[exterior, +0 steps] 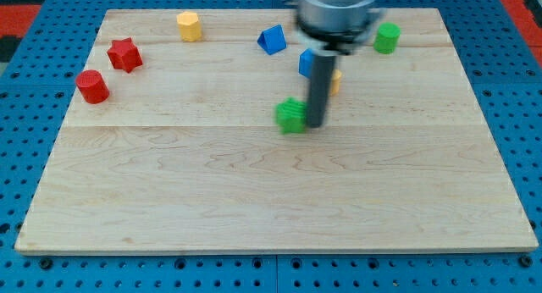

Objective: Place the green star diagonal to the bottom of the red circle

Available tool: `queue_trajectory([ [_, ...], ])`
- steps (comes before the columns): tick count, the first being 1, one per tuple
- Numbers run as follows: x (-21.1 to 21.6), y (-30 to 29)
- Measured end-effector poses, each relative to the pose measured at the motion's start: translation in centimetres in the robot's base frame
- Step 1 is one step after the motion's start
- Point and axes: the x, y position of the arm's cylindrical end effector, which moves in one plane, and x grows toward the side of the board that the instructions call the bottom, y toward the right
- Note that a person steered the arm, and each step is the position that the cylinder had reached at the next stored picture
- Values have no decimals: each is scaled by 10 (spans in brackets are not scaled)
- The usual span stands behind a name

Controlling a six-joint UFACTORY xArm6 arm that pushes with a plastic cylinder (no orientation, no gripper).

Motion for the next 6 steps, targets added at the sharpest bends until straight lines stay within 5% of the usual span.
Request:
queue_trajectory([
  [6,-25,-213],
])
